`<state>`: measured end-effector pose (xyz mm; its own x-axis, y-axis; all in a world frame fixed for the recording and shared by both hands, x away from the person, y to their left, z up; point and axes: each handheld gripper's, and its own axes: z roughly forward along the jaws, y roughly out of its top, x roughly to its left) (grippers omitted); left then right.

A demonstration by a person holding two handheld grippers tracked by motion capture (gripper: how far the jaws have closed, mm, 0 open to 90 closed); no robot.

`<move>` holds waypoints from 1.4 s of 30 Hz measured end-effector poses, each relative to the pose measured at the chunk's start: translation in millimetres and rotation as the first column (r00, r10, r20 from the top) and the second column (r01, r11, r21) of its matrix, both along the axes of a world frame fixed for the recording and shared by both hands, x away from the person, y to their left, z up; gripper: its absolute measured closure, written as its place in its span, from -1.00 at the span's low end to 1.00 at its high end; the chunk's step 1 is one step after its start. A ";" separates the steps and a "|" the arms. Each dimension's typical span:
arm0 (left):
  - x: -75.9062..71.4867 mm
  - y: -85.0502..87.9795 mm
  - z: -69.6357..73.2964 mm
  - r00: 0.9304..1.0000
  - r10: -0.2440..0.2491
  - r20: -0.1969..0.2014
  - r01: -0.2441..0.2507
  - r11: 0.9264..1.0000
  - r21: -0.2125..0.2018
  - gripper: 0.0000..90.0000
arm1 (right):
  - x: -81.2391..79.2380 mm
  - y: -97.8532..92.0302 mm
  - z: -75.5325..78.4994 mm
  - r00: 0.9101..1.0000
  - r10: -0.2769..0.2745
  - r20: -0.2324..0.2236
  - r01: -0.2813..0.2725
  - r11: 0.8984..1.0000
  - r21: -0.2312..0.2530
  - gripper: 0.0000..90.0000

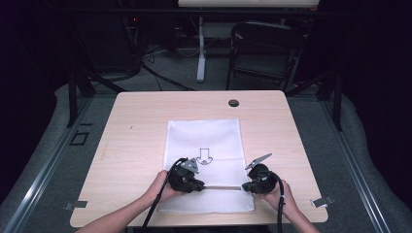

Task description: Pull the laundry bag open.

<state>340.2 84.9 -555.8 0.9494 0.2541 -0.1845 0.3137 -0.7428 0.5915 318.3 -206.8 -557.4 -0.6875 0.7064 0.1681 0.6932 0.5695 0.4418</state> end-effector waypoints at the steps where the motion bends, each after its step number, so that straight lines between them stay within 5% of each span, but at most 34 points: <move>1: 0.1 0.6 -0.2 1.000 -0.004 0.004 0.004 1.000 0.001 0.83 | 0.0 0.0 0.0 1.000 0.000 0.000 0.000 1.000 0.000 1.00; 42: -1.4 33.4 2.5 1.000 0.025 -0.014 -0.025 0.999 0.020 0.83 | 0.1 0.1 0.2 1.000 0.002 -0.002 -0.002 1.000 -0.002 1.00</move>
